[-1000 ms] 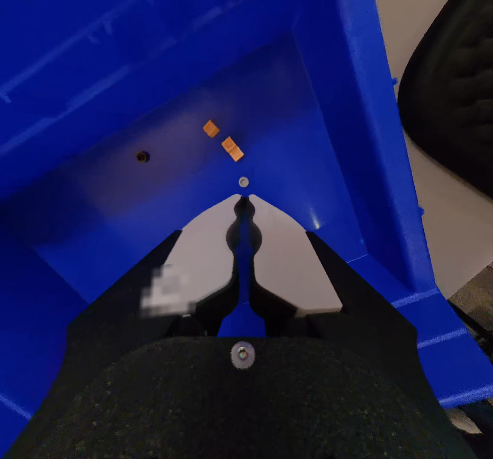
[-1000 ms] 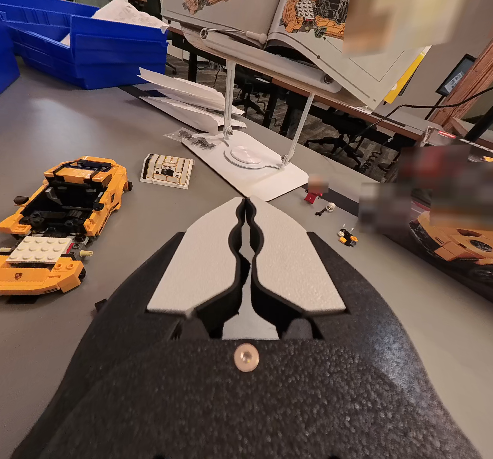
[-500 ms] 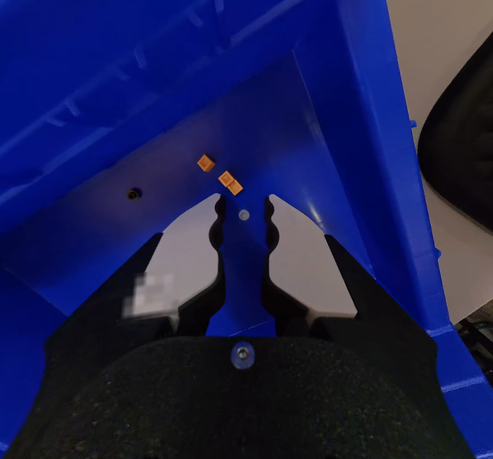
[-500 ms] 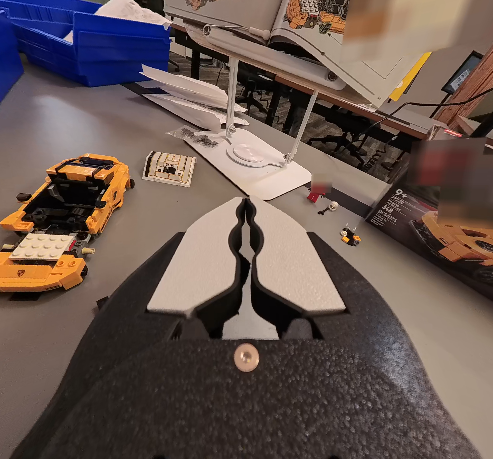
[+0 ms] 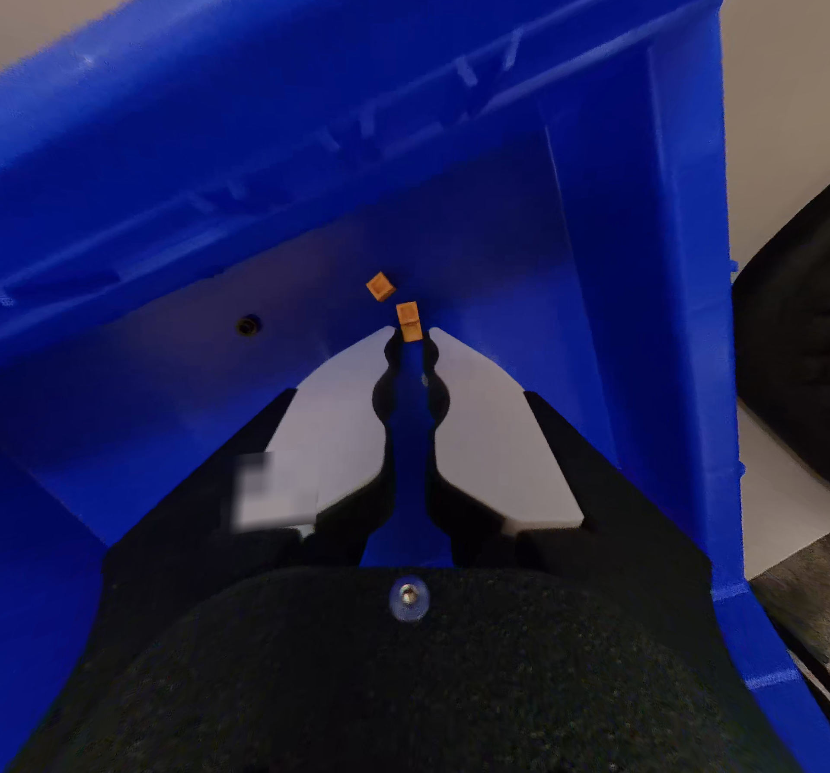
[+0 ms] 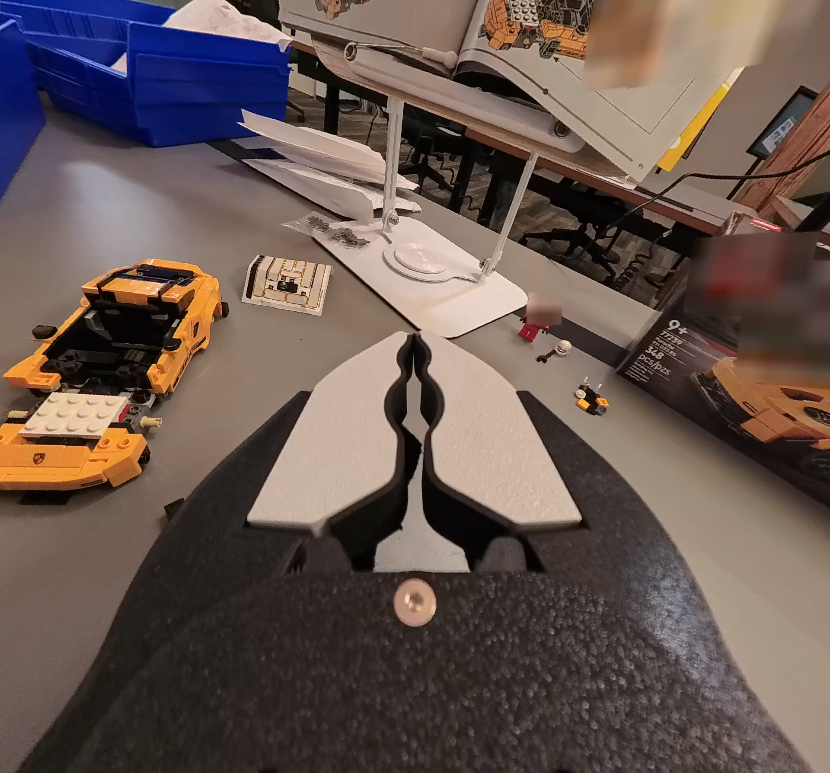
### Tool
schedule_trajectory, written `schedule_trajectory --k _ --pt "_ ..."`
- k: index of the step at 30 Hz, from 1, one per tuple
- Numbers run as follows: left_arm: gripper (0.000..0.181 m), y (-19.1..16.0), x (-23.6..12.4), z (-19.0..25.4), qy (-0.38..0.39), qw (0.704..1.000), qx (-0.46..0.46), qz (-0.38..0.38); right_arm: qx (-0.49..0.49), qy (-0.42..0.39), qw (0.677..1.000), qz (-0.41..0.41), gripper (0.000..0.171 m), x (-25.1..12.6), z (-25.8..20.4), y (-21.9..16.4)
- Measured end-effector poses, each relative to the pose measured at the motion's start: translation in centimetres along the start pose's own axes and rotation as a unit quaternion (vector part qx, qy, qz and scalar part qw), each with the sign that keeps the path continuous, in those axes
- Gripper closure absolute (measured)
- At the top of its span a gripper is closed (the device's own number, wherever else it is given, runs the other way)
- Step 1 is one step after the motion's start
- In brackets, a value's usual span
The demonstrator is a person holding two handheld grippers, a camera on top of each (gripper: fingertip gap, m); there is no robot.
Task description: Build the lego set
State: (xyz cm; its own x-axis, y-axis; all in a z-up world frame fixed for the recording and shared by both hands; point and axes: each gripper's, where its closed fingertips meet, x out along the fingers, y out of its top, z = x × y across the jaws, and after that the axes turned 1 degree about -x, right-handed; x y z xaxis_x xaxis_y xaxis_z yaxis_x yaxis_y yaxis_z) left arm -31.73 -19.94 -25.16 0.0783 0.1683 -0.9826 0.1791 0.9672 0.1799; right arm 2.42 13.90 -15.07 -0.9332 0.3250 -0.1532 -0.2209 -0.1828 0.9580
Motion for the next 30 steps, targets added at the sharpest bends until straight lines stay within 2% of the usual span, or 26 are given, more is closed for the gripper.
schedule_trajectory --k 6,12,16,19,21,24,27,30 --pt "0.173 0.2 -1.0 -0.1 0.03 0.999 0.01 0.01 0.0 0.002 1.0 0.002 0.171 -0.1 0.0 0.1" --pt "0.172 2.7 -4.8 1.5 0.058 0.995 0.03 0.074 0.0 0.002 1.0 0.007 0.171 -0.2 -0.1 0.4" --pt "0.173 7.6 -8.8 7.1 0.038 0.978 0.074 0.19 -0.001 0.003 1.0 0.01 0.171 -0.2 -0.1 0.5" --pt "0.173 11.8 -10.1 15.0 -0.058 0.951 0.11 0.283 -0.002 0.005 1.0 0.015 0.171 -0.3 -0.3 0.8" --pt "0.173 14.0 -9.5 20.0 -0.142 0.929 0.118 0.32 -0.004 0.006 1.0 0.02 0.171 -0.5 -0.3 1.2" --pt "0.174 16.5 -6.3 25.3 -0.258 0.905 0.106 0.321 -0.006 0.011 0.999 0.03 0.171 -0.8 -0.5 1.7" --pt "0.173 17.8 -1.3 27.8 -0.296 0.913 0.104 0.26 -0.018 0.036 0.998 0.04 0.171 -1.1 -1.5 2.3" --pt "0.173 17.6 2.5 29.2 -0.272 0.929 0.163 0.193 -0.054 0.061 0.996 0.043 0.171 -1.3 -2.8 2.6"
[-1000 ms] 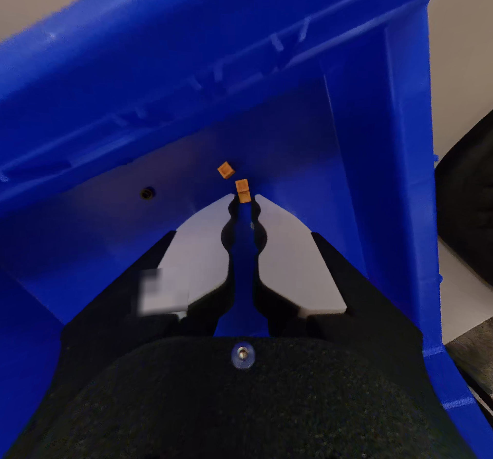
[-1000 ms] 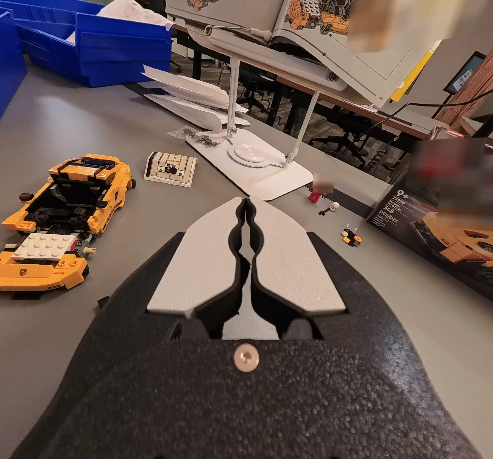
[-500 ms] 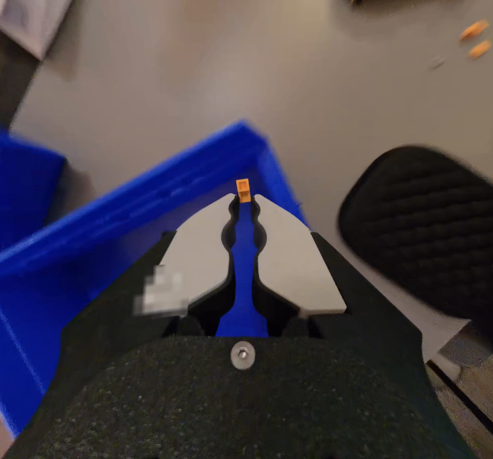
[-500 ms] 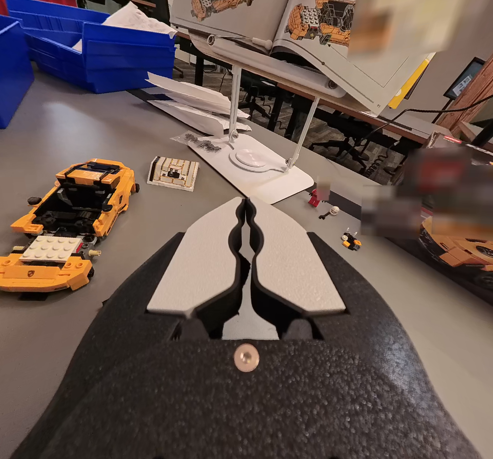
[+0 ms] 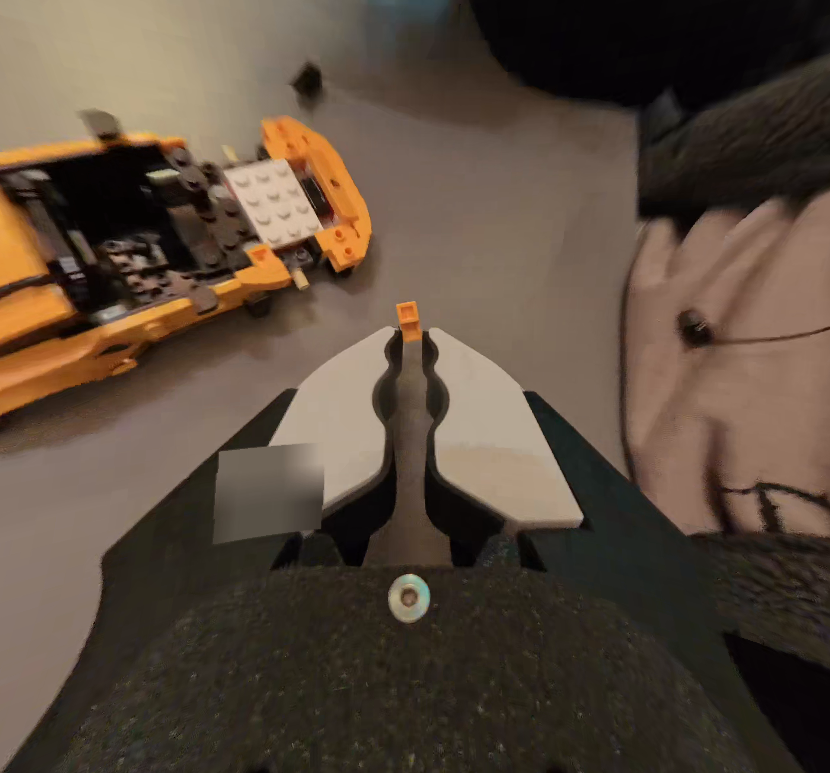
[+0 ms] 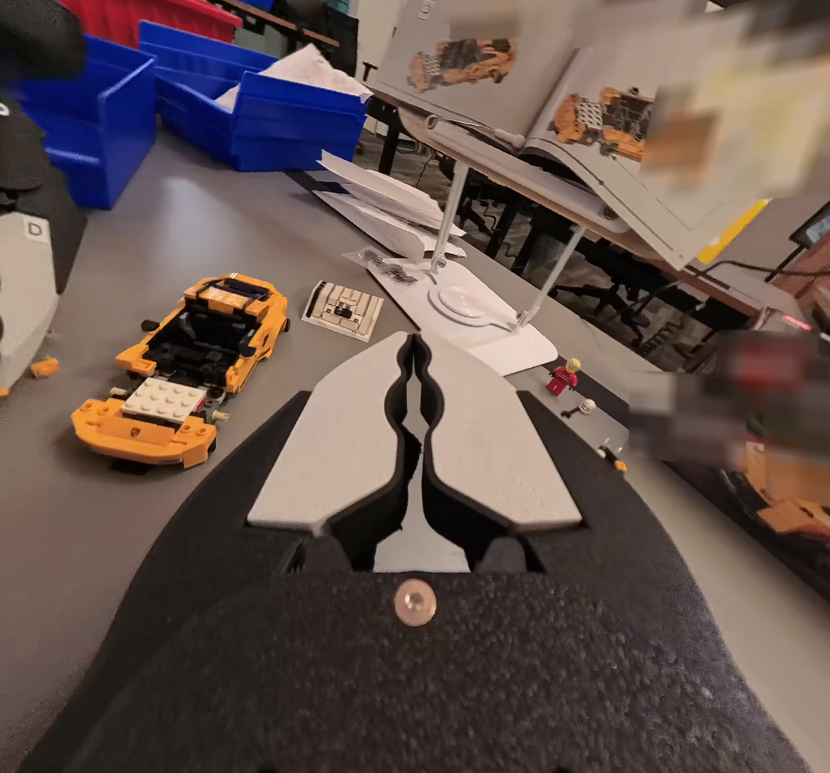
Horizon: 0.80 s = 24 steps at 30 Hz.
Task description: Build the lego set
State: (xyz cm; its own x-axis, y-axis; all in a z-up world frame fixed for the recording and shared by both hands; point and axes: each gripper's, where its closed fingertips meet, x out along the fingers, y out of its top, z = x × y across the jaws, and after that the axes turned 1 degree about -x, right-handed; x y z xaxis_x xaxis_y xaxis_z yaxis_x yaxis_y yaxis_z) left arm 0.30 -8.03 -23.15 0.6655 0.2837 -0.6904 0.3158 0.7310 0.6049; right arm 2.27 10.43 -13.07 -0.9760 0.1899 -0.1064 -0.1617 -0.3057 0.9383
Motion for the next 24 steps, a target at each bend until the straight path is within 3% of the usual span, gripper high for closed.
schedule_trajectory --k 5,13,19,24 --pt "0.17 -1.3 1.6 -0.3 0.062 0.987 0.125 -0.077 -0.037 0.018 0.999 -0.008 0.171 0.3 -1.3 -0.2" --pt "0.149 -1.1 0.8 -0.7 0.095 0.972 0.206 -0.057 -0.031 0.037 0.999 -0.013 0.171 0.5 -2.2 -0.5" --pt "0.155 -1.2 -3.3 -2.5 0.124 0.972 0.199 -0.013 -0.048 0.077 0.996 -0.018 0.171 0.8 -4.3 -0.5" --pt "0.165 -3.4 -4.1 -4.4 0.127 0.977 0.169 -0.03 -0.057 0.097 0.993 -0.023 0.171 1.0 -5.6 -0.6"
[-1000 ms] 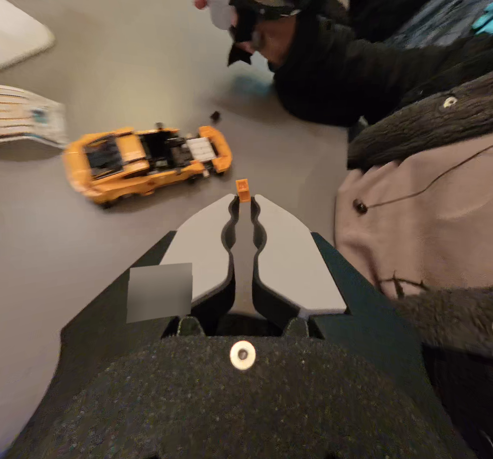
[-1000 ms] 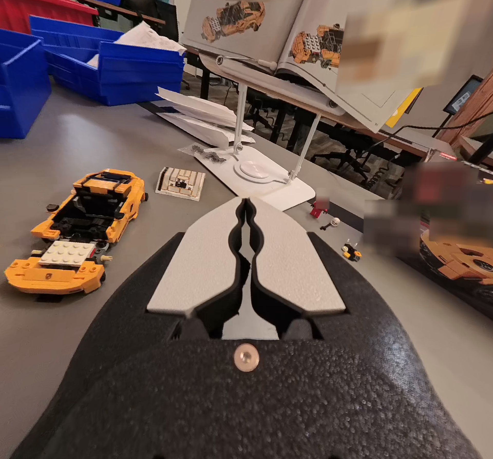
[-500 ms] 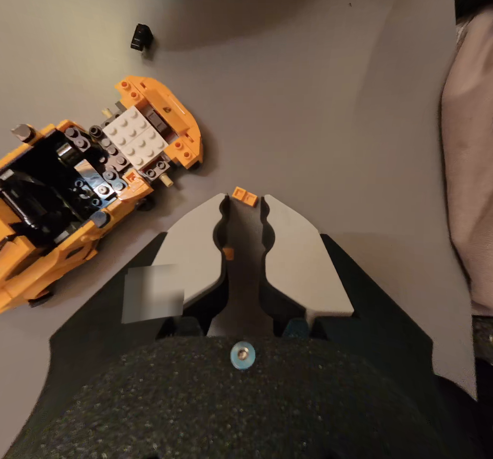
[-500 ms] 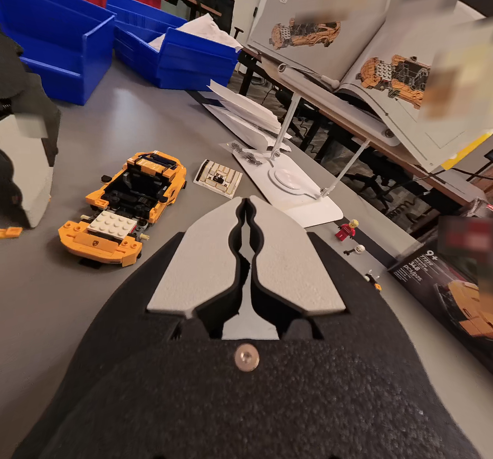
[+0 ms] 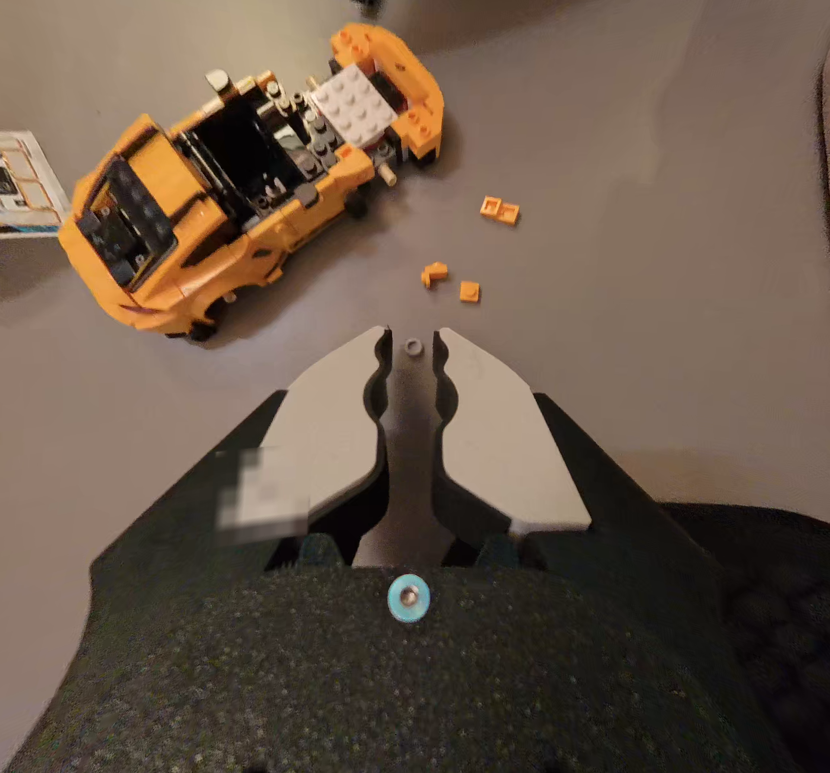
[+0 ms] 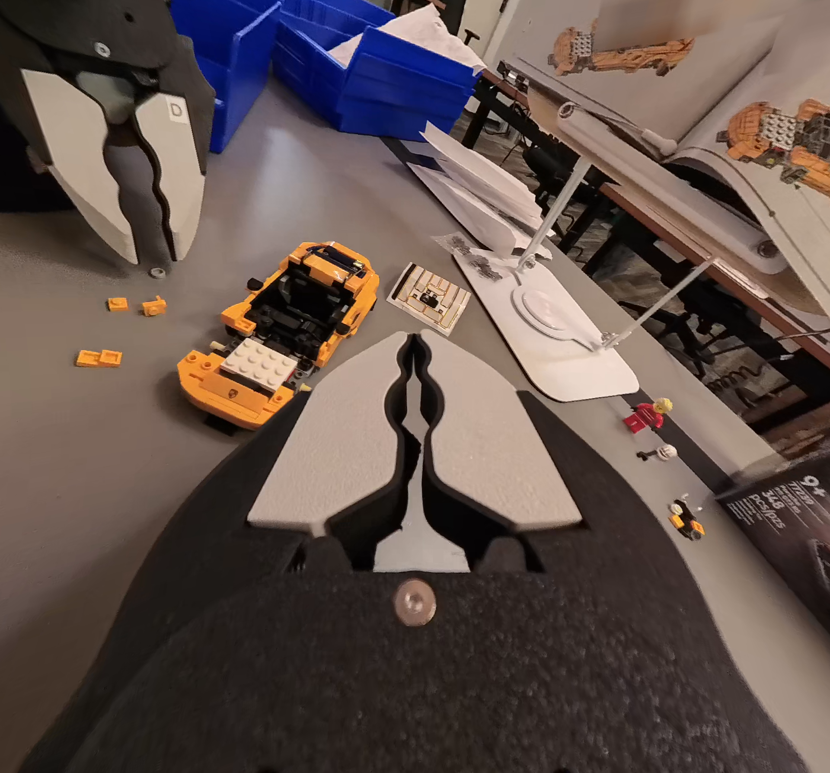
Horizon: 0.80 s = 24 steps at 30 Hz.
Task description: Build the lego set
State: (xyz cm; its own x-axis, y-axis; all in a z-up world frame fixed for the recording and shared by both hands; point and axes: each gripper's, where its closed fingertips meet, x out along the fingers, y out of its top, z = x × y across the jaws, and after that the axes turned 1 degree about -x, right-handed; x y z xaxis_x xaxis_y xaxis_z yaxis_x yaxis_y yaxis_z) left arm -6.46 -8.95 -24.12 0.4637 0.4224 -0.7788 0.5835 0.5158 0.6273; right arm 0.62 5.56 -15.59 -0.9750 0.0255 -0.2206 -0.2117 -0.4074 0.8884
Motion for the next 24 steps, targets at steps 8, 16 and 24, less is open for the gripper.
schedule_trajectory --k 8,16,24 --pt "0.168 -0.8 0.6 0.2 -0.006 1.0 0.006 -0.021 0.006 0.012 1.0 0.002 0.171 0.0 -0.3 0.1" --pt "0.174 0.2 1.5 1.6 -0.037 0.999 0.007 0.003 0.016 0.015 1.0 -0.001 0.171 0.1 -0.2 -0.3" --pt "0.158 0.5 1.2 2.8 -0.084 0.996 0.0 0.026 0.022 0.006 1.0 -0.004 0.171 0.2 0.2 -0.6"
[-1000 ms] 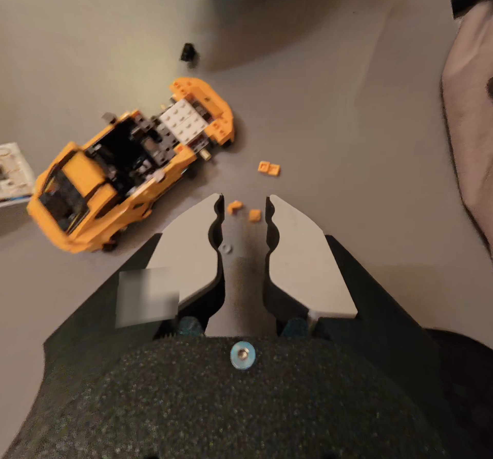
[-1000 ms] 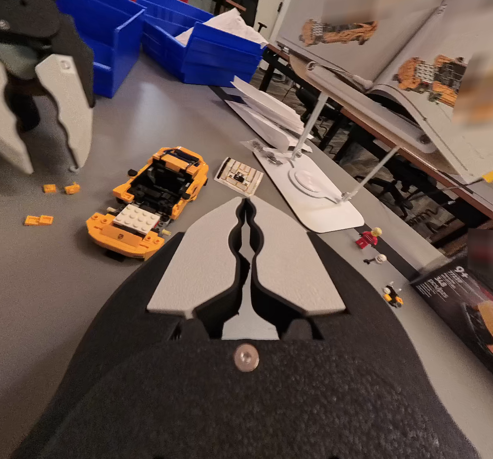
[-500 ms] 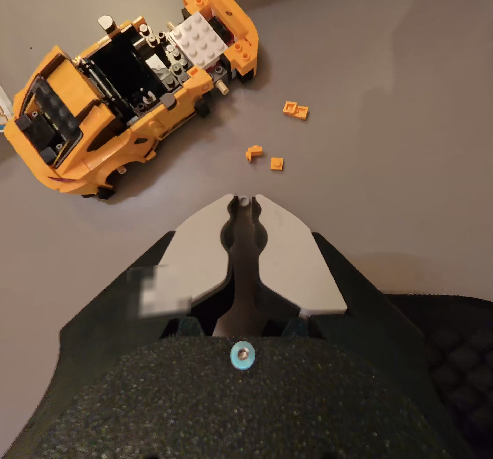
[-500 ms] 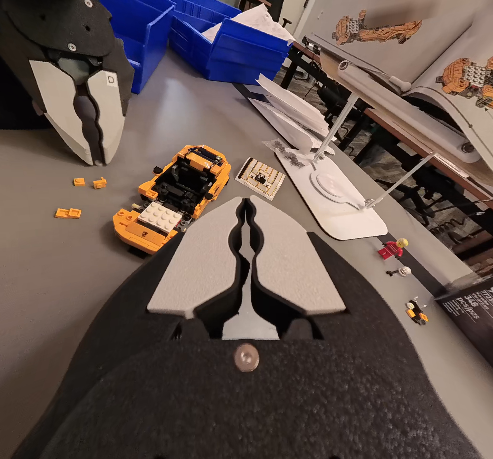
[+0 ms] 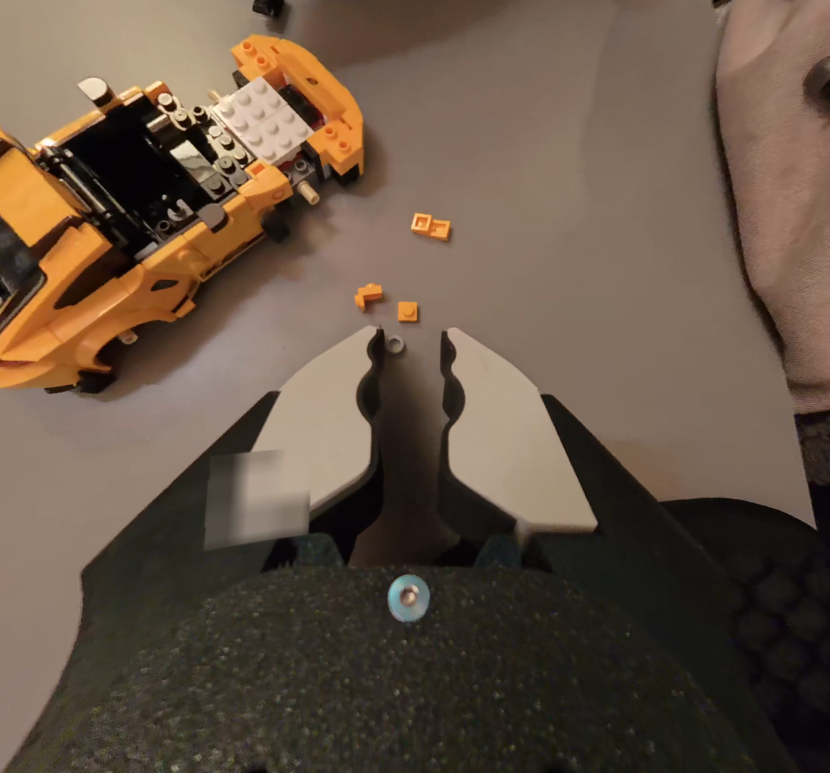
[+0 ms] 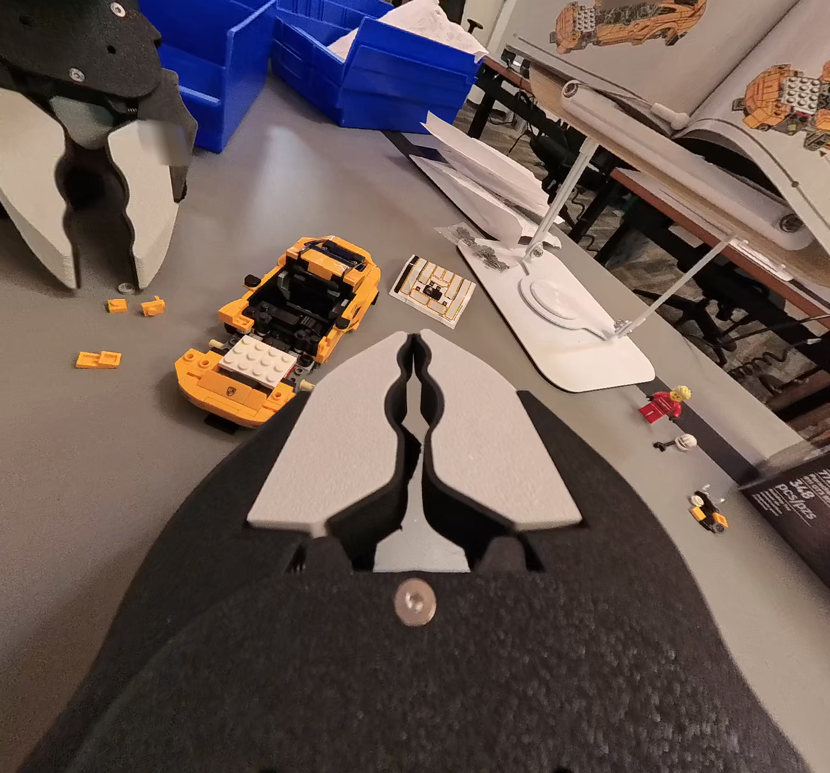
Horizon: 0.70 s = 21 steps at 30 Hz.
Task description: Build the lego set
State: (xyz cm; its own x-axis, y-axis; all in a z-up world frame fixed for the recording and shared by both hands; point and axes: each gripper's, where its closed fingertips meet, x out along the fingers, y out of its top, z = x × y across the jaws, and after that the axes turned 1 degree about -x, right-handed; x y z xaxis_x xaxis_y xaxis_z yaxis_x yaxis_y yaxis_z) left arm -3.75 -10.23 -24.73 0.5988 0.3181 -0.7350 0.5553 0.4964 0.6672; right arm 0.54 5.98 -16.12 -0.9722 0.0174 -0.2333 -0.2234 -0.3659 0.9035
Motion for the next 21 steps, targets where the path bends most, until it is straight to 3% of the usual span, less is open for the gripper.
schedule_trajectory --k 5,12,21 --pt "0.151 0.9 -0.5 0.1 -0.019 0.999 -0.013 0.042 0.005 -0.004 1.0 0.001 0.171 0.0 0.2 0.0" --pt "0.149 2.1 -0.8 -1.3 0.012 0.995 -0.026 0.094 0.006 -0.006 1.0 0.003 0.171 -0.1 0.2 0.1" --pt "0.157 1.7 -1.5 -3.0 0.072 0.993 -0.014 0.09 -0.015 0.017 1.0 0.009 0.171 -0.2 -0.8 0.8"
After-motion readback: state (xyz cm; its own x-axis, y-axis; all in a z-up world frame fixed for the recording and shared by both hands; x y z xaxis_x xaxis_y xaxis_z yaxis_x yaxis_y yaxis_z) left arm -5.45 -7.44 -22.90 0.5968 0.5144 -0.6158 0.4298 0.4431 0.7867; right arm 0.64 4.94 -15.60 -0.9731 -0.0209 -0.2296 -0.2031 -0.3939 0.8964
